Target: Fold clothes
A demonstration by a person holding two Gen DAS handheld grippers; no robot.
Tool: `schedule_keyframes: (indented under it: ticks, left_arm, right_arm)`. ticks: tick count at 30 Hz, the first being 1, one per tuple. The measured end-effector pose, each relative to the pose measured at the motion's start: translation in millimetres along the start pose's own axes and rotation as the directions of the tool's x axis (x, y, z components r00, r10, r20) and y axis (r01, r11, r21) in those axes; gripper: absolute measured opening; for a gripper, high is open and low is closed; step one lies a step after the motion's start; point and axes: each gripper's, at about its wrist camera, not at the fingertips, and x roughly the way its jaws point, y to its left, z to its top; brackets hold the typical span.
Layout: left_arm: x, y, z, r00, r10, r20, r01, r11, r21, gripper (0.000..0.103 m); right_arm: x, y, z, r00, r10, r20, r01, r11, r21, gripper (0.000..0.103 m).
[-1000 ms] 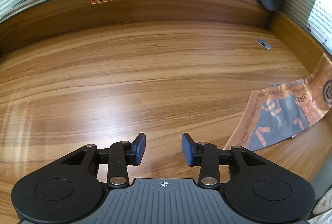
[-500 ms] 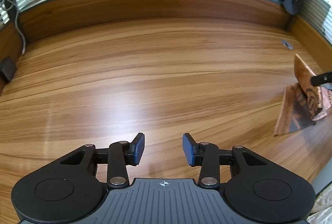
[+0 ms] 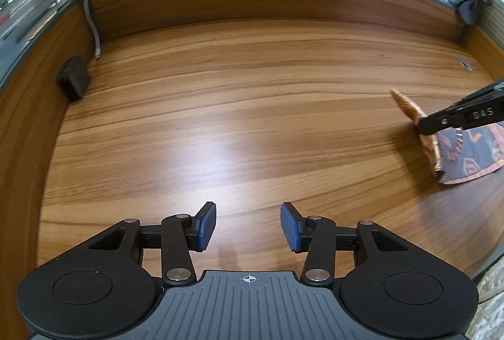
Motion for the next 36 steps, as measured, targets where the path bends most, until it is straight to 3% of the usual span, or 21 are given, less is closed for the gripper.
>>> schedule_keyframes:
  ticks: [10, 17, 28, 31, 33, 35, 36]
  left_arm:
    - [-11.8, 28.4, -19.1, 1.0, -0.019, -0.007, 0.019, 1.0, 0.009, 0.049]
    - [-21.6, 43.8, -32.7, 0.999, -0.033, -0.009, 0.033, 0.999, 0.017, 0.057]
    - [-35.6, 20.8, -52.0, 1.0, -0.012, -0.009, 0.012, 1.0, 0.013, 0.058]
    - [-33.7, 22.0, -50.9, 1.0, -0.016, -0.007, 0.016, 1.0, 0.015, 0.059]
    - [-32.4, 22.9, -50.1, 1.0, -0.018, -0.007, 0.018, 1.0, 0.017, 0.059]
    - [-31.2, 23.7, -49.4, 1.0, -0.021, -0.006, 0.021, 1.0, 0.018, 0.059]
    - [-30.6, 24.2, -49.0, 1.0, -0.022, -0.005, 0.022, 1.0, 0.019, 0.059]
  right_arm:
    - [62.0, 84.2, 28.2, 0.995, 0.079, -0.053, -0.08, 0.996, -0.027, 0.001]
    - [91.0, 133.0, 42.3, 0.987, 0.136, -0.085, -0.14, 0.989, -0.045, 0.001]
    - [129.6, 201.5, 53.1, 0.969, 0.205, -0.136, -0.222, 0.967, -0.121, 0.001]
    - [136.1, 213.8, 52.6, 0.967, 0.21, -0.143, -0.23, 0.963, -0.14, 0.005]
    - [136.8, 216.8, 53.1, 0.966, 0.217, -0.139, -0.237, 0.961, -0.141, 0.012]
    - [133.3, 215.7, 52.7, 0.966, 0.224, -0.125, -0.24, 0.961, -0.135, 0.029]
    - [129.5, 213.5, 52.3, 0.967, 0.225, -0.117, -0.24, 0.962, -0.133, 0.029]
